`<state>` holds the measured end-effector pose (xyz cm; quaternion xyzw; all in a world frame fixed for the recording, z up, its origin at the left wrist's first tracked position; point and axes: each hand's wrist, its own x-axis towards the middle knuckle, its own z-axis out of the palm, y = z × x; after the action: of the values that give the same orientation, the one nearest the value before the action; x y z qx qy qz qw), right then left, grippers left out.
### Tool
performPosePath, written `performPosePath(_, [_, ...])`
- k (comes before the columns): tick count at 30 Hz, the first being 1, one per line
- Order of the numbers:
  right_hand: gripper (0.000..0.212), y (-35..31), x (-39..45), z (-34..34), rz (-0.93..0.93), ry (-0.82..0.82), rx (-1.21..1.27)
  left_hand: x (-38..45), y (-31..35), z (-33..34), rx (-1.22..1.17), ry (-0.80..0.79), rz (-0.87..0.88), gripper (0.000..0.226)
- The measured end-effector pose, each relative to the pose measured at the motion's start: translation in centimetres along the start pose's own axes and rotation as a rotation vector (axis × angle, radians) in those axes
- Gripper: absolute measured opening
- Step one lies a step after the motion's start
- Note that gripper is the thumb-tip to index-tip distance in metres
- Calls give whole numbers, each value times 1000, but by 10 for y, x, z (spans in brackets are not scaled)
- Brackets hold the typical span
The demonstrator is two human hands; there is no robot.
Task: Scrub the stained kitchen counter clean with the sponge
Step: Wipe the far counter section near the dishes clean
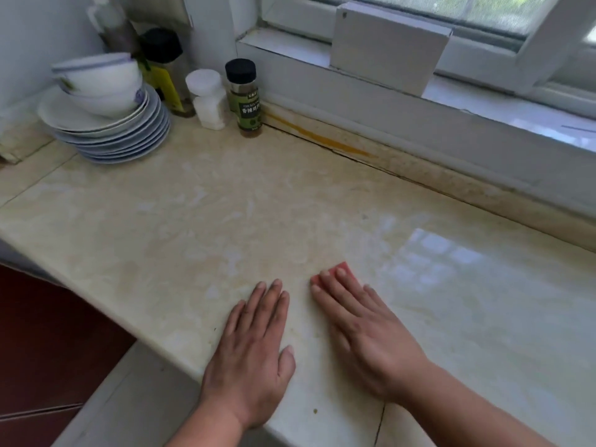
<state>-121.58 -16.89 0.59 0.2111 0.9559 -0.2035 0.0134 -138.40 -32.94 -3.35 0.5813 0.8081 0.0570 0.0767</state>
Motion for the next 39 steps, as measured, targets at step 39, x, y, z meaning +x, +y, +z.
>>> performPosePath(39, [74,-16,-154,41,645,160,-40,12,-120,-35,64,-165,-101,86])
